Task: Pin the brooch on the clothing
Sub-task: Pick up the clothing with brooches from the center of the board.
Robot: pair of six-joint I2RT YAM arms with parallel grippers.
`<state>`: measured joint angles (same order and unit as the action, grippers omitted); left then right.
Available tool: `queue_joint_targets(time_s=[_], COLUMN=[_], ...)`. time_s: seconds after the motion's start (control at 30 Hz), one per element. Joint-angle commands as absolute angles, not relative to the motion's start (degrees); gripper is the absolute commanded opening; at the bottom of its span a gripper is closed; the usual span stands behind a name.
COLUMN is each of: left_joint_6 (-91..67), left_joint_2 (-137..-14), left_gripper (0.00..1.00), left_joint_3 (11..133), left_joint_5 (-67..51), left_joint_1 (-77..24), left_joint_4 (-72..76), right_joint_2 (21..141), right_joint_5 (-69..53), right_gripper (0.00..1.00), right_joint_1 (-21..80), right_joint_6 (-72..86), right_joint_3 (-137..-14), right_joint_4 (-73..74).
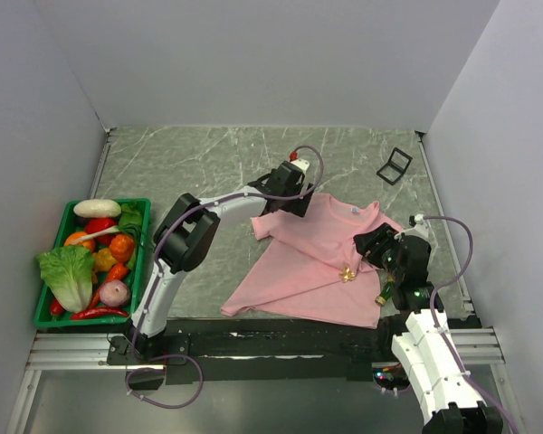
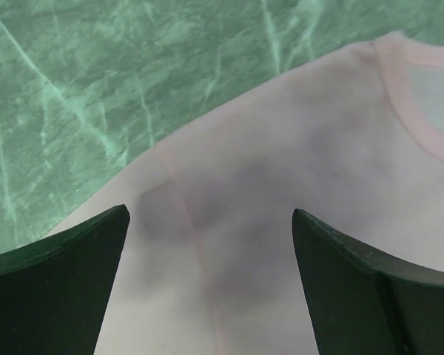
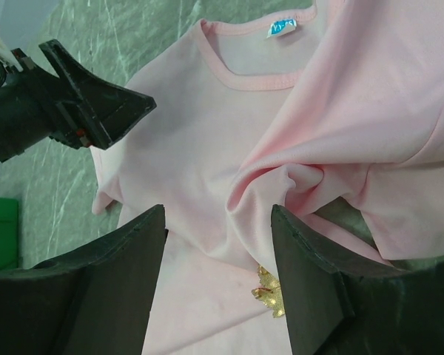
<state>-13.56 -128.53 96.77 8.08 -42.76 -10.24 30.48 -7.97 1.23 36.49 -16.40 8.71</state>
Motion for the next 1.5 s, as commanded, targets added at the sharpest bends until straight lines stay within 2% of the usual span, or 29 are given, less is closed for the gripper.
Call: queue_joint_targets(time_s=[0.0,0.2,0.3,0.33,0.4,0.5,0.53,0.63,0.83,1.17,1.3,1.47], left_joint_6=[-10.2,-8.7,-8.4,-8.5,-8.4,-9.1,-9.4,-9.8,-10.2,-8.7,-7.7,-6.9], left_joint_2=[-129.9,-134.3,-135.4,-136.0,-136.6,-138.6,-139.5,-139.2,-136.8,-131.7,-132.7,-132.5], left_gripper=[0.96,0.98,0.83,0.73,0.63,0.32,0.18,0.01,0.01,0.01,0.01,0.01], left_joint_3=[99.5,104.8,105.8,106.1,106.6,108.8,109.3,109.6,107.9,106.2,108.9,109.2], left_joint_5=[10.4,11.2,10.6,10.8,10.9,10.0,9.8,8.9,7.6,2.6,1.4,0.5], left_joint_1=[-41.8,-41.3,-41.2,-41.2,-41.0,-39.8,-39.4,-37.9,-33.7,-25.2,-23.7,-23.3], left_joint_4=[-12.7,-18.4,-19.3,-19.4,-19.6,-21.3,-21.9,-21.2,-19.6,-16.8,-18.7,-18.2], right_joint_2=[29.8,30.5,30.1,30.0,30.5,31.8,32.3,34.7,42.7,65.2,75.7,89.5], right_joint_5=[-7.4,-7.3,-6.9,-6.8,-6.9,-7.3,-7.6,-7.0,-4.0,-1.2,-2.2,2.8], right_gripper=[0.66,0.66,0.66,0.66,0.66,0.66,0.66,0.66,0.67,0.68,0.67,0.67], right_joint_1=[1.0,1.1,1.0,1.0,1.1,1.1,1.1,1.0,1.0,2.2,1.7,1.3], right_joint_6=[36.1,35.8,35.7,35.6,35.6,35.2,35.1,34.1,29.5,24.9,25.0,23.8], right_joint_3=[-18.1,-19.4,-19.8,-19.8,-20.0,-20.7,-21.2,-22.9,-29.1,-41.7,-51.7,-62.2], right_joint_4=[8.0,8.4,8.7,8.6,8.6,8.3,8.0,8.3,9.5,12.0,14.1,17.5])
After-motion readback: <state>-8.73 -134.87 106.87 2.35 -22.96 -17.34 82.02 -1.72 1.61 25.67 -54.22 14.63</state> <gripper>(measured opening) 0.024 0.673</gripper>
